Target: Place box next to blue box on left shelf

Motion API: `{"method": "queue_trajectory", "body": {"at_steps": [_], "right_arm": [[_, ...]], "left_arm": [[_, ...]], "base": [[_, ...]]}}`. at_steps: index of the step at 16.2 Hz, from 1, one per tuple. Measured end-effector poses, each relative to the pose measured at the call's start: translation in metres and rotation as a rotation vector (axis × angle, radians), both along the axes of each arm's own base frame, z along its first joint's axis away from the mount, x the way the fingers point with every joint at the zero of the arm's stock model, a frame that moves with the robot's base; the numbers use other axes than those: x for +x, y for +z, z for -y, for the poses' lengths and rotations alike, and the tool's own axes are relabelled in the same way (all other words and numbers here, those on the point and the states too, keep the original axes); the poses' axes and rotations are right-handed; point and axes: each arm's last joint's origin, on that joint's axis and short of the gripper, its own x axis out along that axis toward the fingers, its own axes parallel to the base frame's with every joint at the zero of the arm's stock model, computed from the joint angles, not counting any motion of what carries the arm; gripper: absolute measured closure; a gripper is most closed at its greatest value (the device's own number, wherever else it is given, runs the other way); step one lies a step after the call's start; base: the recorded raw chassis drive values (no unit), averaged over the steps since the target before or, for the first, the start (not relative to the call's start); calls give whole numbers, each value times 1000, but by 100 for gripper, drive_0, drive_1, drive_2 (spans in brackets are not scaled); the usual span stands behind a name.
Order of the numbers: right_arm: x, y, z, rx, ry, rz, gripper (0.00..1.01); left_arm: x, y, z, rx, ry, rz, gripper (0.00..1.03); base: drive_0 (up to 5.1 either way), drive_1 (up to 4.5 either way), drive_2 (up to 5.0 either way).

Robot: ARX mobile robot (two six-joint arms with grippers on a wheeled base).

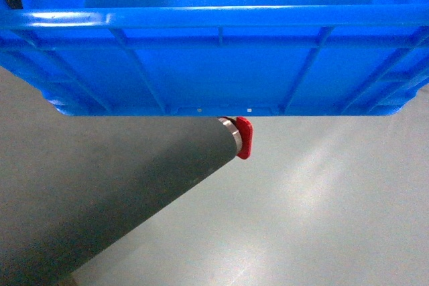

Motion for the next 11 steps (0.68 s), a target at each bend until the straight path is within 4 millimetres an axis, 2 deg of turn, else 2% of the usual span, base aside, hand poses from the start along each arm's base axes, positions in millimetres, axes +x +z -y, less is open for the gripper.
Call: {"method": "queue_trajectory", "body": {"at_steps": [11], "right_arm": [[0,0,0,-2,0,0,80]], "left_arm": [[0,0,0,0,0,0,83]], "base": [[-158,-158,-158]]}}
